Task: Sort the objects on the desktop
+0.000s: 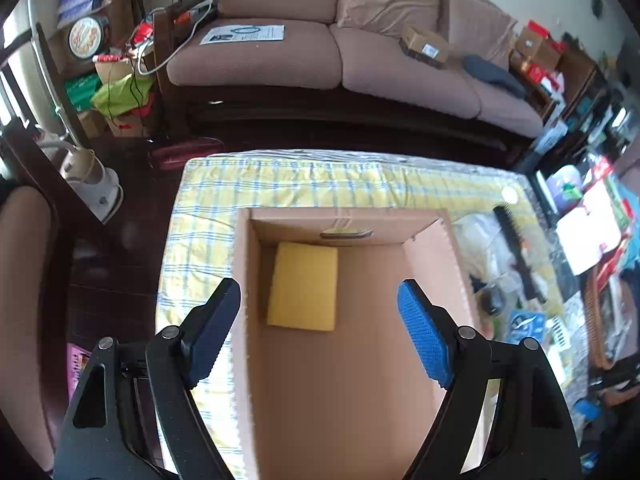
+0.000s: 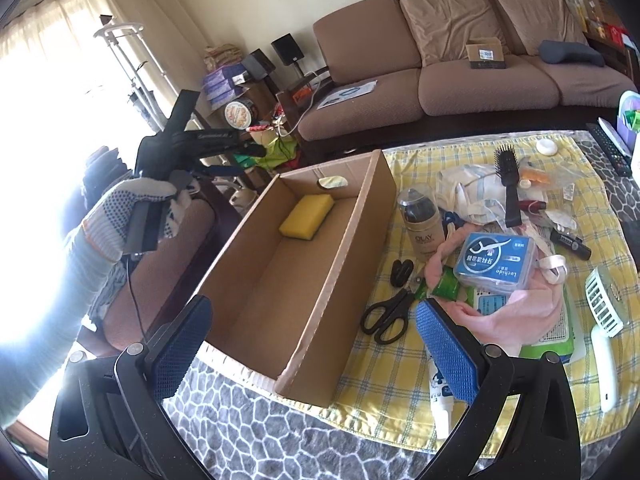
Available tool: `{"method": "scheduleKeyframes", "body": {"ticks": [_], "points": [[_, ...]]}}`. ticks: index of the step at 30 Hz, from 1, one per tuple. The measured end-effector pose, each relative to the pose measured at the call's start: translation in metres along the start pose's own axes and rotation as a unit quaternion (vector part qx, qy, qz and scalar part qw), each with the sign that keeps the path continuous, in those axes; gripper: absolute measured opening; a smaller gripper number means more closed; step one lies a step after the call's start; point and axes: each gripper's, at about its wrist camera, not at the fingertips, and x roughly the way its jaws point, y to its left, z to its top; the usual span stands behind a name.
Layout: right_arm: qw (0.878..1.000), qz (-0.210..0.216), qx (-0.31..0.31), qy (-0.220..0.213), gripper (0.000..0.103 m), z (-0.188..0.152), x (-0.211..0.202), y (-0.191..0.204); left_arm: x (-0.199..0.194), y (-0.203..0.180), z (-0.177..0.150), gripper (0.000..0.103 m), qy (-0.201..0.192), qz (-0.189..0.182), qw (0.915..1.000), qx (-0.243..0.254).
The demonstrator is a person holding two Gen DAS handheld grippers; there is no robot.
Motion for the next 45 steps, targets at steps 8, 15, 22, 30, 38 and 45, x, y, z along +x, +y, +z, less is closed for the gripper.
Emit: {"method": "scheduleKeyframes", "body": {"ticks": [8, 15, 22, 30, 38, 45], "points": [[0.999, -0.019, 0.016, -0.024, 0.103, 0.007, -0.026, -0.028, -0.018, -0.054, -0.084, 0.103, 0.0, -0.102, 0.9925, 0.067], [0.995, -0.077, 0.045, -0.047, 0.103, -0.009, -0.065, -0.071, -0.072, -0.142, -0.165, 0.103, -0.039, -0.185, 0.9744, 0.121], [0.985, -0.125, 0.081, -0.091, 0.103, -0.049, -0.109, -0.103, -0.079, -0.23, -0.234, 0.103, -0.034, -0.2, 0.9642, 0.171], [0.971, -0.215, 0.072, -0.081, 0.103, -0.081, -0.13, -0.149, -0.016, -0.286, -0.268, 0.079, -0.014, -0.141, 0.9794, 0.144], [0.965, -0.226, 0.099, -0.087, 0.082, -0.089, -0.144, -0.19, 0.054, -0.277, -0.272, 0.062, 0.003, -0.06, 0.9942, 0.089], [0.976, -0.193, 0.088, -0.059, 0.076, -0.079, -0.114, -0.178, 0.065, -0.27, -0.281, 0.055, 0.007, -0.06, 0.9929, 0.102]]}}
